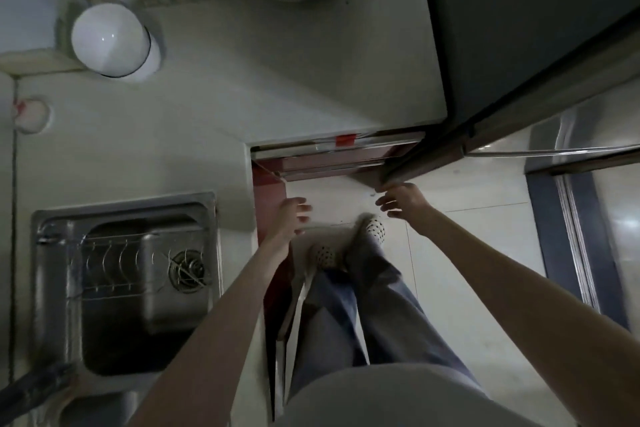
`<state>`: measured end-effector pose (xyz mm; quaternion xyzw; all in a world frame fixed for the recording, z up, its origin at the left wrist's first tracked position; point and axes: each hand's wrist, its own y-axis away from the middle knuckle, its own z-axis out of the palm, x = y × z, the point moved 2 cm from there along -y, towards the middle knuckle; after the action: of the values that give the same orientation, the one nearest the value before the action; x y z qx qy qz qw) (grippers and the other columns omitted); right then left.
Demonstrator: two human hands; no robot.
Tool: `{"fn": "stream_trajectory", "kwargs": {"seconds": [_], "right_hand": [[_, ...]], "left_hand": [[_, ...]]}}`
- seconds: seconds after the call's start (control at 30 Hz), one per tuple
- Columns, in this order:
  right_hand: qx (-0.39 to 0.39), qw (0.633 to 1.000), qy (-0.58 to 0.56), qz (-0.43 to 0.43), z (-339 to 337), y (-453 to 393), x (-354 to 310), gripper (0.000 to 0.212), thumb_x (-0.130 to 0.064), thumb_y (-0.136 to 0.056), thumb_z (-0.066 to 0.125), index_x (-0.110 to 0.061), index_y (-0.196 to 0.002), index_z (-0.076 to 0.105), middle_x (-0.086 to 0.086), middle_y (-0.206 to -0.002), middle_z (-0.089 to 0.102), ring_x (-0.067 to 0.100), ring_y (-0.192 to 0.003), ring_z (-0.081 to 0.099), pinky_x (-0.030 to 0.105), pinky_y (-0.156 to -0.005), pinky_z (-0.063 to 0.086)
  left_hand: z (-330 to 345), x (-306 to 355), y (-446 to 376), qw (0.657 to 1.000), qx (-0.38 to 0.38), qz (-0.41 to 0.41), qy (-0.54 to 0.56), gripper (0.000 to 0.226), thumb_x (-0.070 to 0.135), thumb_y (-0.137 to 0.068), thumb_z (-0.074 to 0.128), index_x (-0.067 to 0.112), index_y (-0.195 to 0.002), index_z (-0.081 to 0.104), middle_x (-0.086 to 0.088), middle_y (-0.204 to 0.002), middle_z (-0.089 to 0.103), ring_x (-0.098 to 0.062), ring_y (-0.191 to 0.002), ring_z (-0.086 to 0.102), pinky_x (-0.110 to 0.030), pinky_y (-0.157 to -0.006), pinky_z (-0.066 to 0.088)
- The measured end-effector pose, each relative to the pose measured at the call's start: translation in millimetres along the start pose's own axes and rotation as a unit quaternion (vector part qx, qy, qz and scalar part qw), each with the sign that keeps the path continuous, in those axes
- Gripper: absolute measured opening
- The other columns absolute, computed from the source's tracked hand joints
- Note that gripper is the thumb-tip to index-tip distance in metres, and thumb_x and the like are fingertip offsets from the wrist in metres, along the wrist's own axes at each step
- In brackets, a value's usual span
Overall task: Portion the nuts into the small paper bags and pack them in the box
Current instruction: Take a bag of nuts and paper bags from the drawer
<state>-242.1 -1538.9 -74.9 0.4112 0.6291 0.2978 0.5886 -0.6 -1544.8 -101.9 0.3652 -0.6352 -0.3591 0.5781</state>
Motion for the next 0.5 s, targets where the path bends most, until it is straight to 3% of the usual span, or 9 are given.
{"fn": "stream_trajectory", "kwargs": {"seconds": [0.17, 0.27, 0.37, 0.5], "right_hand": [[0.016, 0.996, -0.08, 0.021, 5.7, -50.5, -29.4, 0.026, -0.002, -0.09, 0.039, -0.008, -0.075, 0.059, 0.006, -0.059, 0.061, 0.018, -0.057, 0.052, 0.026, -0.054, 0.039], [0.027, 0.993, -0.108, 0.03, 2.3, -76.6, -35.9, 0.019, -0.006, -0.094, 0.042, -0.008, -0.081, 0.057, 0.007, -0.059, 0.061, 0.018, -0.053, 0.052, 0.026, -0.052, 0.039], [0.033, 0.992, -0.117, 0.035, 1.8, -98.4, -39.2, 0.016, -0.007, -0.096, 0.038, -0.006, -0.099, 0.054, 0.01, -0.066, 0.06, 0.02, -0.052, 0.053, 0.026, -0.051, 0.039], [0.05, 0.99, -0.129, 0.038, 7.3, -118.3, -47.6, 0.014, -0.005, -0.094, 0.034, -0.007, -0.094, 0.048, 0.014, -0.069, 0.057, 0.021, -0.046, 0.052, 0.023, -0.045, 0.037]], "left_hand": [[2.1, 31.8, -44.8, 0.999, 0.005, -0.009, 0.047, 0.014, 0.016, -0.098, 0.046, 0.017, -0.092, 0.059, 0.003, -0.084, 0.064, -0.014, -0.068, 0.057, -0.025, -0.058, 0.04], [1.6, 42.3, -67.2, 0.996, 0.021, -0.019, 0.086, 0.018, 0.017, -0.099, 0.047, 0.018, -0.086, 0.06, 0.004, -0.085, 0.066, -0.011, -0.067, 0.059, -0.027, -0.059, 0.045], [4.5, 50.0, -82.7, 0.989, 0.053, -0.028, 0.134, 0.016, 0.017, -0.1, 0.045, 0.015, -0.098, 0.06, 0.003, -0.092, 0.067, -0.01, -0.067, 0.061, -0.03, -0.059, 0.047], [10.7, 63.8, -94.1, 0.983, 0.065, -0.038, 0.17, 0.019, 0.021, -0.102, 0.041, 0.014, -0.112, 0.055, -0.001, -0.106, 0.065, -0.018, -0.093, 0.063, -0.033, -0.066, 0.05]]}}
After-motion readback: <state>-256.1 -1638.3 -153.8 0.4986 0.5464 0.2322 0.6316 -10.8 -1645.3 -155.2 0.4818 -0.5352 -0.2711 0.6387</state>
